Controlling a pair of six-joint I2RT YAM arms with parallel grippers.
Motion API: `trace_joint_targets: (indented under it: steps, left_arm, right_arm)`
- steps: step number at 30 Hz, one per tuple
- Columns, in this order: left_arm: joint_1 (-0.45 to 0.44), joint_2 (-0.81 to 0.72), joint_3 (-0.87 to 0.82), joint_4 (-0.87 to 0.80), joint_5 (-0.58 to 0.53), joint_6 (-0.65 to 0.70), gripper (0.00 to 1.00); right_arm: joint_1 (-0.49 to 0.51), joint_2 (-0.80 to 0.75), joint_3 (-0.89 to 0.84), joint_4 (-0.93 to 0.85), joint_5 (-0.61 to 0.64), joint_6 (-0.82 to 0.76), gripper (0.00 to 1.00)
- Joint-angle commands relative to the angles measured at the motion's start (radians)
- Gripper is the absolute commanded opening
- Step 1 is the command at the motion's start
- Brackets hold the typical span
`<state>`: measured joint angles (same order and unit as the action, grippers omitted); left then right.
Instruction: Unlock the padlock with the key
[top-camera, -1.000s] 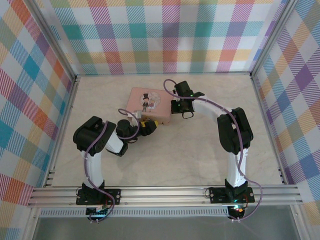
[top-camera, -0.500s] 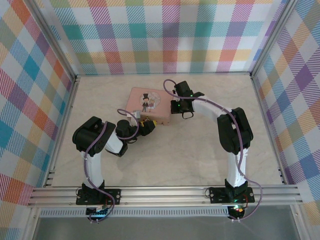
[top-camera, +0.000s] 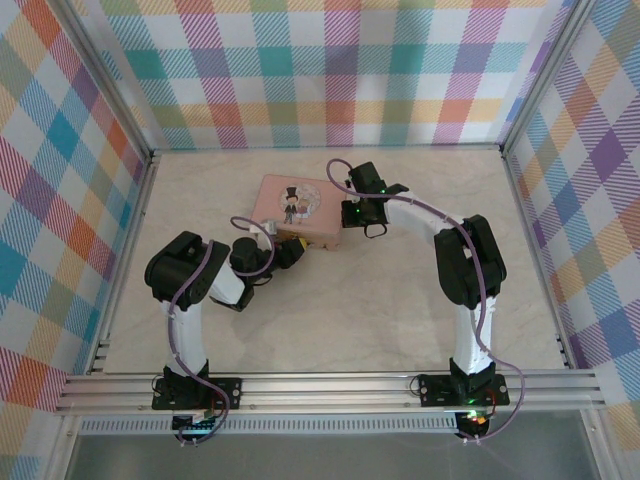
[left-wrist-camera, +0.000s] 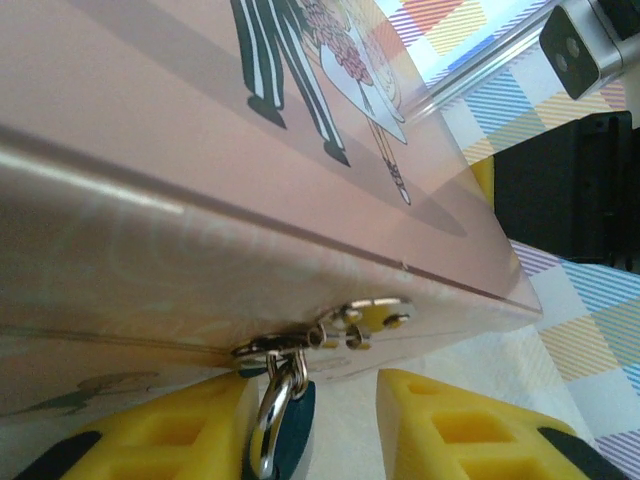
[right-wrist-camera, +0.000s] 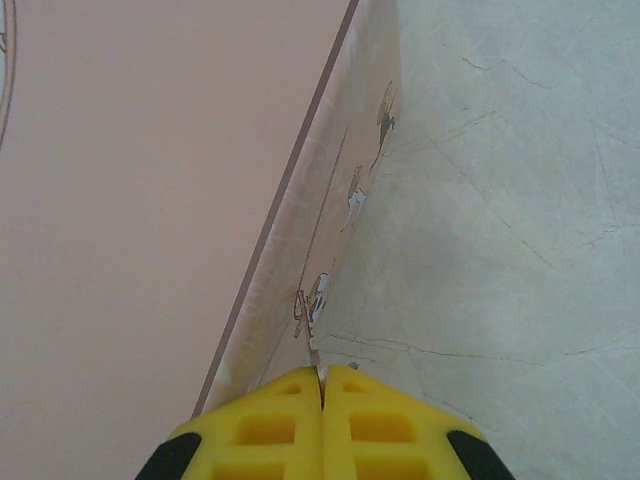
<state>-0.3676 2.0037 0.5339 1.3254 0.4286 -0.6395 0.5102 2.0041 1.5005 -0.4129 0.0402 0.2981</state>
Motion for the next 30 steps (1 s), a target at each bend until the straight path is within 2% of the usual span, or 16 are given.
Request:
trace_joint_targets:
  steps: [1, 10, 16, 24, 30]
  left_arm:
    - [0.009, 0.017, 0.026, -0.006, 0.021, 0.001, 0.34]
    - [0.013, 0.004, 0.037, -0.091, 0.052, 0.024, 0.17]
    - [0.014, -0.026, 0.029, -0.182, 0.092, 0.033, 0.13]
    - [0.008, -0.07, 0.021, -0.283, 0.114, 0.046, 0.13]
    - [-0.022, -0.095, 0.029, -0.368, 0.129, 0.062, 0.16]
  right_arm:
    - [0.012, -0.004, 0.003, -0.023, -0.03, -0.024, 0.0]
    - [0.006, 0.0, 0.002, -0.017, -0.025, -0.028, 0.0]
    - [-0.024, 0.023, 0.036, -0.015, -0.003, -0.031, 0.0]
    - [-0.08, 0.011, 0.035, -0.002, 0.018, -0.013, 0.0]
    - [-0.105, 0.063, 0.119, -0.021, 0.026, -0.032, 0.0]
